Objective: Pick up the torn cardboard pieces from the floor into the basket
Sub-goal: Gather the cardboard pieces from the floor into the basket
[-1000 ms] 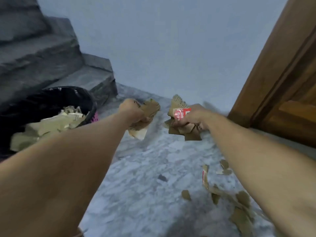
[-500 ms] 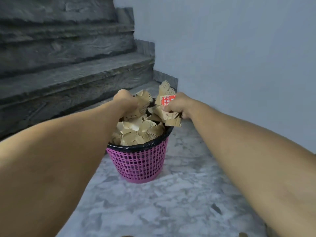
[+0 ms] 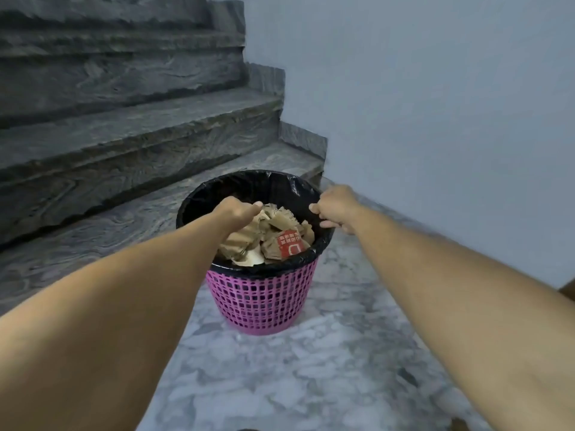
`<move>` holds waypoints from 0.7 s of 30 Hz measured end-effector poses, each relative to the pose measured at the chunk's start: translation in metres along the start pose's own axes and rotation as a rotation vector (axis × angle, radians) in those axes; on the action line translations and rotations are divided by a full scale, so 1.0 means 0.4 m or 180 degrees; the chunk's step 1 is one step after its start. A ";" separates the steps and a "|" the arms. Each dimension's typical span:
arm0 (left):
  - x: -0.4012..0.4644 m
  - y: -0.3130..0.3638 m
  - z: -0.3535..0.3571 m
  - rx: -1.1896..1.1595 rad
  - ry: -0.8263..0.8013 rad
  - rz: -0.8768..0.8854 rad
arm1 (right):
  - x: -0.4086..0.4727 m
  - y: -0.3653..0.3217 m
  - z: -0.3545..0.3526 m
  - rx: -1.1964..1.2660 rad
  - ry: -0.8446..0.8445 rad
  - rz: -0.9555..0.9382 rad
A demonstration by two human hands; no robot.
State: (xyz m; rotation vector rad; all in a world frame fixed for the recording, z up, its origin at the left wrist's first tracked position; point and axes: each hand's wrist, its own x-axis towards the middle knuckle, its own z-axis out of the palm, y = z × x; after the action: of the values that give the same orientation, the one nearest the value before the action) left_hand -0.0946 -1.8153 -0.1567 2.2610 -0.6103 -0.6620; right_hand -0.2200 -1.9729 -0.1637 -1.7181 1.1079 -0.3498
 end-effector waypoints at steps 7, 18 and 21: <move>-0.078 0.101 0.132 0.0572 0.0395 0.0868 | -0.116 0.102 -0.176 0.0252 -0.0022 0.0110; -0.335 0.248 0.657 0.1480 -0.0854 0.1717 | -0.384 0.613 -0.597 0.0037 0.0212 0.1243; -0.441 0.241 0.830 0.2136 -0.1418 0.1866 | -0.501 0.788 -0.708 0.0222 0.0501 0.1462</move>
State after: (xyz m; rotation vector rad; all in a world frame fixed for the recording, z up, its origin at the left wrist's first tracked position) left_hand -0.4529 -1.9351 -0.2463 2.3099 -1.8561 -0.7244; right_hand -0.6786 -1.9982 -0.2575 -1.3414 1.5444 -0.2322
